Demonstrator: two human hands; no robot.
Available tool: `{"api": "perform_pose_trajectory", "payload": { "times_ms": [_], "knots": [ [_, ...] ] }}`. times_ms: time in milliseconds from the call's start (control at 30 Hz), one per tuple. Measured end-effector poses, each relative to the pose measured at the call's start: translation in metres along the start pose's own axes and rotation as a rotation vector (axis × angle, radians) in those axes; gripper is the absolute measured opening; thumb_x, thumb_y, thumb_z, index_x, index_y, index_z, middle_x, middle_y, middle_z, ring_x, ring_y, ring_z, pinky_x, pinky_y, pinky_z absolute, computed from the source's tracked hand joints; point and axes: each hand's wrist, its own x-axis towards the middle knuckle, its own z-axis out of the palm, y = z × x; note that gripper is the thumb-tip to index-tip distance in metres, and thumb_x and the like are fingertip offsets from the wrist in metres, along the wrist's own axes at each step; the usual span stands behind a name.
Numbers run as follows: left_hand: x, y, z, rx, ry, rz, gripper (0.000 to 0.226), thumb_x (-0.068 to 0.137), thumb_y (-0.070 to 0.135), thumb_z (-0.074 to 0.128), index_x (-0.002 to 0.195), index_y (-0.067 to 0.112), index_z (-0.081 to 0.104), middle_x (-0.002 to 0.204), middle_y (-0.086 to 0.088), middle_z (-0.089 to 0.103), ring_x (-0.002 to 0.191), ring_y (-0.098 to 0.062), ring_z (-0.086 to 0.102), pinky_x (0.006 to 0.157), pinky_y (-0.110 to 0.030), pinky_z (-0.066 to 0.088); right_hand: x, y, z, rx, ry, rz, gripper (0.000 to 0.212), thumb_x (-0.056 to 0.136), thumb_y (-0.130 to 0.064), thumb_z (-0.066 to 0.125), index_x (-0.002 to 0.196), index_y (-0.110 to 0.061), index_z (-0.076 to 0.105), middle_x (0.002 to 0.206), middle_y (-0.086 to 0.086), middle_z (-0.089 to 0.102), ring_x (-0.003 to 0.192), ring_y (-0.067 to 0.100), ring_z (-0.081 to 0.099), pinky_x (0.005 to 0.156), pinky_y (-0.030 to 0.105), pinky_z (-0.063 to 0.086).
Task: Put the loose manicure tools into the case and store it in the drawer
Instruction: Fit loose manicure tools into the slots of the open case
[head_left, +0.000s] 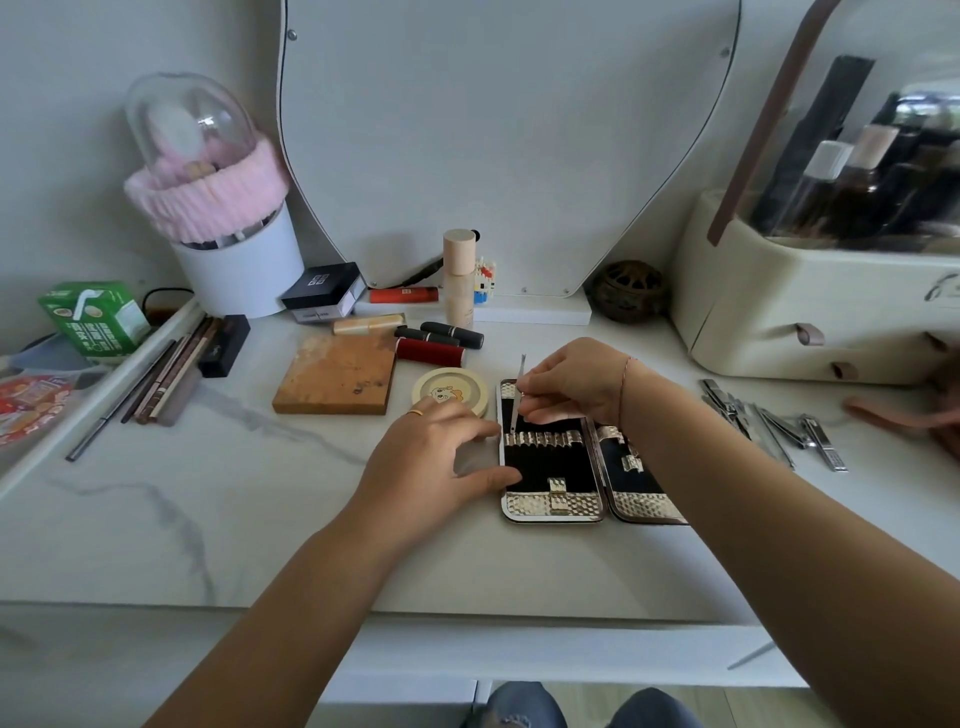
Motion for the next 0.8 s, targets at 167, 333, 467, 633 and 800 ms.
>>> {"api": "perform_pose_trajectory", "payload": {
  "times_ms": [167,333,467,633,800],
  "knots": [
    [0.000,0.000,0.000,0.008,-0.007,-0.002,0.070,0.066,0.074,0.045,0.110,0.025,0.067,0.102,0.012,0.061,0.102,-0.008,0.045,0.085,-0.029,0.041,0.003,-0.002,0.000,-0.145,-0.009,0.009,0.012,0.084,0.002,0.063,0.072,0.001,0.059,0.043,0.008,0.061,0.036,0.010,0.059,0.036,0.018,0.048],
    [0.000,0.000,0.000,0.004,-0.009,-0.003,0.068,0.065,0.074,0.045,0.110,0.027,0.066,0.101,0.013,0.060,0.102,-0.007,0.045,0.084,-0.028,0.040,0.002,-0.002,0.001,-0.433,-0.015,-0.031,0.011,0.082,-0.007,0.069,0.073,-0.003,0.064,0.049,0.007,0.059,0.034,0.008,0.048,0.033,0.015,0.039],
    [0.000,-0.001,0.000,-0.007,0.000,-0.004,0.068,0.065,0.074,0.046,0.109,0.027,0.067,0.101,0.013,0.060,0.102,-0.007,0.046,0.084,-0.028,0.041,-0.004,-0.005,0.005,-0.710,-0.019,-0.037,0.014,0.083,-0.017,0.068,0.079,-0.004,0.066,0.057,0.007,0.057,0.043,0.014,0.042,0.046,0.021,0.041],
    [-0.001,0.000,0.001,-0.013,0.013,-0.001,0.066,0.065,0.072,0.047,0.108,0.027,0.067,0.101,0.014,0.060,0.103,-0.007,0.046,0.085,-0.027,0.040,-0.019,0.009,0.003,-0.852,0.129,-0.357,0.005,0.084,-0.020,0.066,0.084,-0.016,0.068,0.059,-0.006,0.058,0.042,0.002,0.050,0.055,0.018,0.043],
    [-0.001,0.000,0.001,-0.012,0.012,-0.004,0.067,0.066,0.072,0.046,0.110,0.027,0.066,0.103,0.014,0.059,0.106,-0.009,0.046,0.087,-0.029,0.040,-0.028,0.027,-0.003,-1.080,0.126,-0.573,0.030,0.093,-0.025,0.052,0.121,-0.028,0.061,0.095,-0.003,0.047,0.088,0.014,0.047,0.080,0.024,0.035]
  ]
}}
